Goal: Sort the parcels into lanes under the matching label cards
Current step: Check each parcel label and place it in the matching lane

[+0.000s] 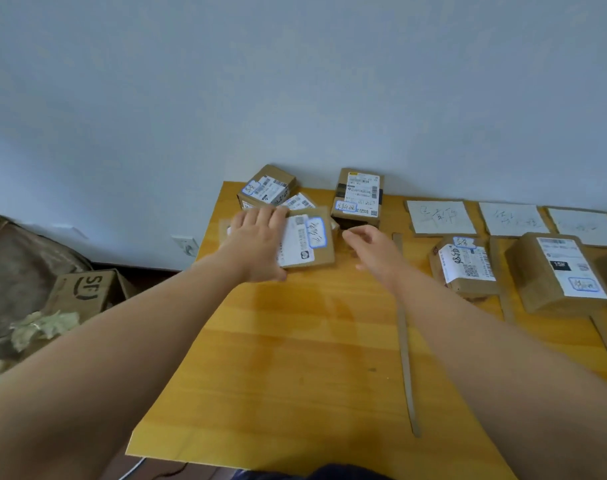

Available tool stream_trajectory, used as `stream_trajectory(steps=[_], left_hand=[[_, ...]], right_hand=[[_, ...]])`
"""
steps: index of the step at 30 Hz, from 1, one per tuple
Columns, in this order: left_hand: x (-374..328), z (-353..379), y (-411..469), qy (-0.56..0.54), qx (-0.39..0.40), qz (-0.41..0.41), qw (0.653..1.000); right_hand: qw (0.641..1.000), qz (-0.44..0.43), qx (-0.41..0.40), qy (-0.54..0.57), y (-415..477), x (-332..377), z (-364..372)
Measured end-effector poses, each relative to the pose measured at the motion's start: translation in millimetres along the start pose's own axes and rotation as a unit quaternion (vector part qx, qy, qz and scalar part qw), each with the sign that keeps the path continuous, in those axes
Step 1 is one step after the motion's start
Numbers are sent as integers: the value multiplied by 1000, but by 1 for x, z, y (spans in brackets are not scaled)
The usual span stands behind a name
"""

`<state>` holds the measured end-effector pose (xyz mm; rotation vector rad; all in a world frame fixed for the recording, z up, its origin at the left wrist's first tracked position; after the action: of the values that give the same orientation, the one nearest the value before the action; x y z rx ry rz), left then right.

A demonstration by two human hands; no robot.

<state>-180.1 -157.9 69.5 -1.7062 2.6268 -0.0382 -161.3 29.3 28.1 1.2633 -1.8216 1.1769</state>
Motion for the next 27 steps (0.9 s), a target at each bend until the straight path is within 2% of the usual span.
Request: stream_trajectory(steps=[4,7,11,13,15,17,18,20,21,22,24,27], left_hand=[[-62,-33,12,90,-21,124,988],[-99,-48,14,147,-45,183,971],[-141,-76,7,177,-191,304,917],[-155,-81,6,187,-214,336,898],[-165,-84,8,182,-229,336,895],[-164,-91,15,141,-243,273,920],[-159,-95,18,84,-237,222,942],[-143,-93,23,-78,-204,104,970],[-136,-90,23,-173,-174,49,968],[-132,-86,21,-265,-150,2,953],[-127,-73,18,-427,-103,-82,895],[-128,-49,12,-573,-38,-174,800]], right_hand=[[995,7,-18,95,-16,12,-41],[997,5,-11,82,-28,6,-71],[998,-12,12,55,-39,-6,-101],[999,-21,26,40,-44,-8,-108],[998,-12,37,56,-49,-10,-115],[993,-1,47,108,-54,-12,-121],[990,4,49,134,-56,-14,-125],[985,12,42,169,-59,-20,-130],[982,17,37,182,-60,-23,-132],[981,22,32,191,-61,-26,-132],[978,32,27,206,-63,-32,-132],[973,33,36,226,-67,-36,-131]])
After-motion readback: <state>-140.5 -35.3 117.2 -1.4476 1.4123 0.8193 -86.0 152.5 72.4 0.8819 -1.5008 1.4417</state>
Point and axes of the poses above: each hand's wrist, its own y-axis towards the middle knuckle, its own z-axis out of the palm, x = y × z, the point moved 9 cm from there along y, towards the middle knuckle, and after that the axes turned 5 degrees about -x, right-handed, at the moved point
